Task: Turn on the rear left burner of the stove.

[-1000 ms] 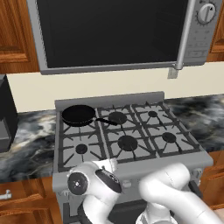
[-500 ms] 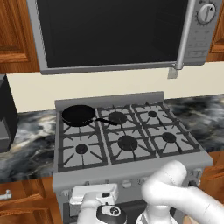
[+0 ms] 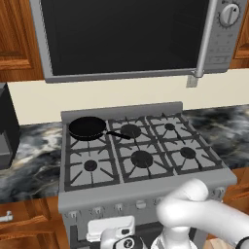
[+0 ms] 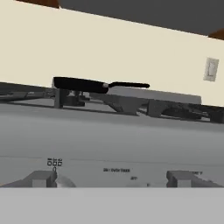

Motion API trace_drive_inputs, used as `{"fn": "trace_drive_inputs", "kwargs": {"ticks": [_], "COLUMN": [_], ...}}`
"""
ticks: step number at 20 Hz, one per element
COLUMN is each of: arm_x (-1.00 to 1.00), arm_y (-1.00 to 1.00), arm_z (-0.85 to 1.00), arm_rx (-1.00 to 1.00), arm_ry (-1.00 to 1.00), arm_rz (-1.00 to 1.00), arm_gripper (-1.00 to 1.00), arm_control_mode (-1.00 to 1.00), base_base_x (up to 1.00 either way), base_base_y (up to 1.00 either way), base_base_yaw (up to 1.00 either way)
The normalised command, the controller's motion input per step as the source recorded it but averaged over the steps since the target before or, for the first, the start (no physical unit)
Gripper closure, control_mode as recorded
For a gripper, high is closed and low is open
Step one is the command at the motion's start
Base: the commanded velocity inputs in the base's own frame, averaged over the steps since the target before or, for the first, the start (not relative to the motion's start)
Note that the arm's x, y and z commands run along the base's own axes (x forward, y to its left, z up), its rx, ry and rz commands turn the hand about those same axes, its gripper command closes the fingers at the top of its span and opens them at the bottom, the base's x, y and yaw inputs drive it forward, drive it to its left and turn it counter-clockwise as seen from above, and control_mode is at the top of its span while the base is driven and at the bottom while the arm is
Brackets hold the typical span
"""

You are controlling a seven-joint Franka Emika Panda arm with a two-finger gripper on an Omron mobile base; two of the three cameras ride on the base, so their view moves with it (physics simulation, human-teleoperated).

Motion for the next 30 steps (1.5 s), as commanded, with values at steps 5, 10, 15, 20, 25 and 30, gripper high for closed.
{"fn": "trace_drive_inputs", "kwargs": {"ticks": [5,10,15,20,25,30], "arm_x": [0.08,0.21,0.23,0.31,0.37,0.31], "arm_y": [0.26,0.18,0.36,0.30,0.14,0.07], "arm_z": [-0.30,-0.36,-0.39,-0.29,-0.37,-0.34], "arm_rx": [-0.01,0.00,0.00,0.00,0.00,0.00], "arm_ry": [0.09,0.00,-0.01,0.00,0.00,0.01], "arm_rz": [0.03,0.01,0.00,0.00,0.00,0.00], "arm_gripper": [-1.00,-1.00,-1.00,-1.00,-1.00,1.00], "arm_control_mode": [-1.00,-1.00,-1.00,-1.00,-1.00,-1.00], "base_base_x": [0.00,0.00,0.00,0.00,0.00,0.00], "base_base_y": [0.00,0.00,0.00,0.00,0.00,0.00], "base_base_yaw": [0.00,0.00,0.00,0.00,0.00,0.00]}}
